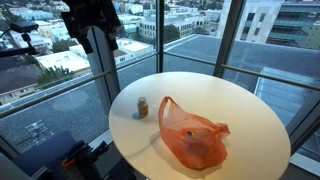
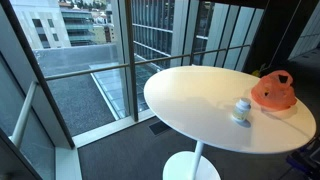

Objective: Remove the white and blue container from the plastic and put it on the table

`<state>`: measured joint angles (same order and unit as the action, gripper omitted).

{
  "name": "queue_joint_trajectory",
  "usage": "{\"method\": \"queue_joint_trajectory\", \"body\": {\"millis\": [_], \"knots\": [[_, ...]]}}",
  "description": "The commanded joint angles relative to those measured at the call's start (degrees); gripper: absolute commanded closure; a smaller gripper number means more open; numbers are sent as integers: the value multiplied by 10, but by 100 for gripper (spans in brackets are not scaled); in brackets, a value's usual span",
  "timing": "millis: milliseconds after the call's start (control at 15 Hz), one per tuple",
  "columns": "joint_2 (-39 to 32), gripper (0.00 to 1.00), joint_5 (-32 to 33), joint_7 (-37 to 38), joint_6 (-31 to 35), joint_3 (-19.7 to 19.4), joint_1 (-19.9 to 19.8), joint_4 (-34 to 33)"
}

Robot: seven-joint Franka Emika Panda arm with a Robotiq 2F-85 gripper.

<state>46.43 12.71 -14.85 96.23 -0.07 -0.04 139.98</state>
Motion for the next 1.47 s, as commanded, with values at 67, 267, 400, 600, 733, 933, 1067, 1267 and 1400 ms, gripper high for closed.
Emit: {"method": "queue_joint_trajectory", "body": {"millis": [67,267,400,600,733,933,1067,1267,1400], "knots": [[0,0,7,7,-4,-9,14,-2],[0,0,7,7,-4,-9,14,-2],[-14,0,6,21,-3,-7,8,-16],[-34,0,5,38,2,-7,4,-36],[-53,0,6,51,7,-7,1,-51],[-91,0,7,71,21,-9,-5,-74],[-119,0,5,78,36,-15,-9,-87],[-163,0,1,83,62,-29,-20,-104],[-195,0,2,90,72,-38,-31,-116]]}}
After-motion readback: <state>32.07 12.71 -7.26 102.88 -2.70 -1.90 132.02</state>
